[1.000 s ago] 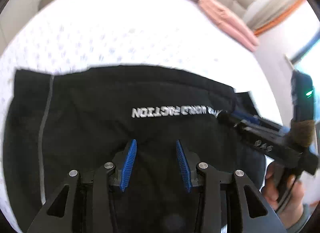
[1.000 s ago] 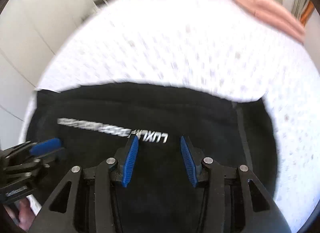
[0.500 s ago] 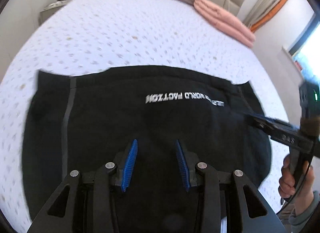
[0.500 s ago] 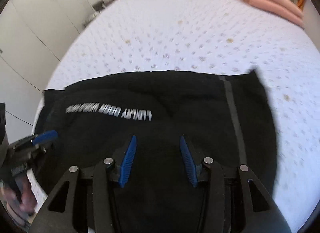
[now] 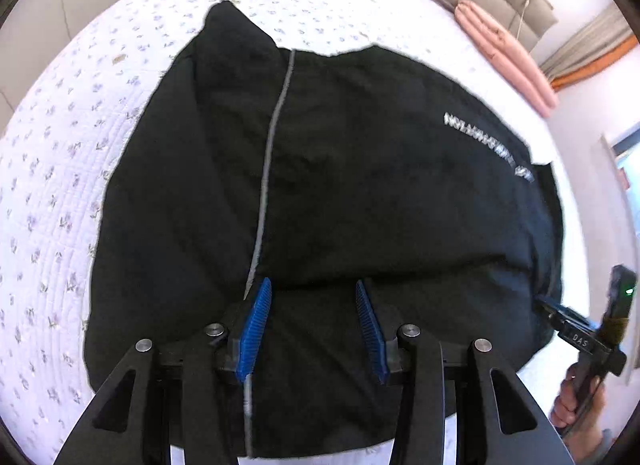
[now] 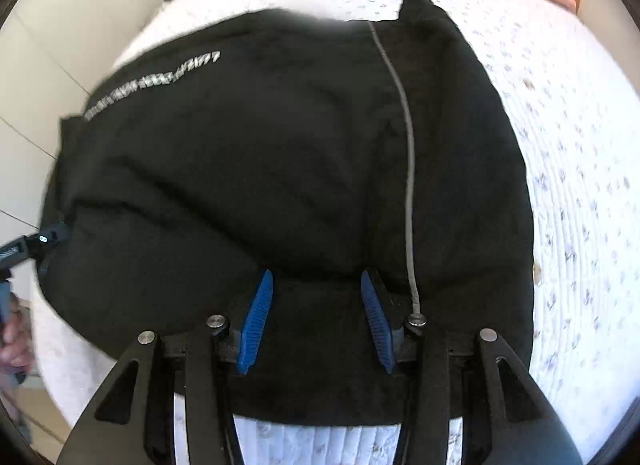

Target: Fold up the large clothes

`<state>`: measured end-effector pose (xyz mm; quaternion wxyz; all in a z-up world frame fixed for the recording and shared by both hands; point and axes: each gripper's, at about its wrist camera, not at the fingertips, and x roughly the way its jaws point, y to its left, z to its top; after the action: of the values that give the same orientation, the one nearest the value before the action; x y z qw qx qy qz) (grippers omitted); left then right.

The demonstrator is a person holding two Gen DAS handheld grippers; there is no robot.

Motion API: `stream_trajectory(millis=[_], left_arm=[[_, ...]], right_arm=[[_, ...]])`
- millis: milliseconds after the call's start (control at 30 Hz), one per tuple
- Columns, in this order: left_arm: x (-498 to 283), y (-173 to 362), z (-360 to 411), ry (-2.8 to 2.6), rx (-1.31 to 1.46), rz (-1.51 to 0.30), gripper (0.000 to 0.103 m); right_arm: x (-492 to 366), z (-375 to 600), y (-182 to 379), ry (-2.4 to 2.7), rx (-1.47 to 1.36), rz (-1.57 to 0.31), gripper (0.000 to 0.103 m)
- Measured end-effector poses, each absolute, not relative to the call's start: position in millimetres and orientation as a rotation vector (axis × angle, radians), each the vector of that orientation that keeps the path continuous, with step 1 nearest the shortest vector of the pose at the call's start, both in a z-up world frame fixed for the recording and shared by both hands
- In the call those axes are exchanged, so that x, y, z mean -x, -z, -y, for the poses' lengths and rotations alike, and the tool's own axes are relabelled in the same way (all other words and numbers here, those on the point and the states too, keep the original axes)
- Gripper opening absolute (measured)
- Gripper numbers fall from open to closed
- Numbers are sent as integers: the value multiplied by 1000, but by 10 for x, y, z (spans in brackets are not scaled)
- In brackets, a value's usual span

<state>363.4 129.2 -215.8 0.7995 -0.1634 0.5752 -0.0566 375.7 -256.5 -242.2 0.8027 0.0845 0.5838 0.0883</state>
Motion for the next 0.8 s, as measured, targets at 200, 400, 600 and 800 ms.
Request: stream_trajectory(millis=[200,400,600,800], left_arm=[[-3501,1803,-1478,29,250,-1180,50],[-3721,1853,-1834,-39,270,-1188,77],[-3908,2242,-2172,29,390,-1311,77],[-3964,2549,-2396,195,520,-1385,79]], right_arm=[[-3636,3008,1966,-88,-197,-1166,82],[-3822,3306,1938,-49,-219,-1142,84],[-3984,3275,2099,-52,-183,-1146,84],[-4150,3317,2352,-77,-181,-1193,86]])
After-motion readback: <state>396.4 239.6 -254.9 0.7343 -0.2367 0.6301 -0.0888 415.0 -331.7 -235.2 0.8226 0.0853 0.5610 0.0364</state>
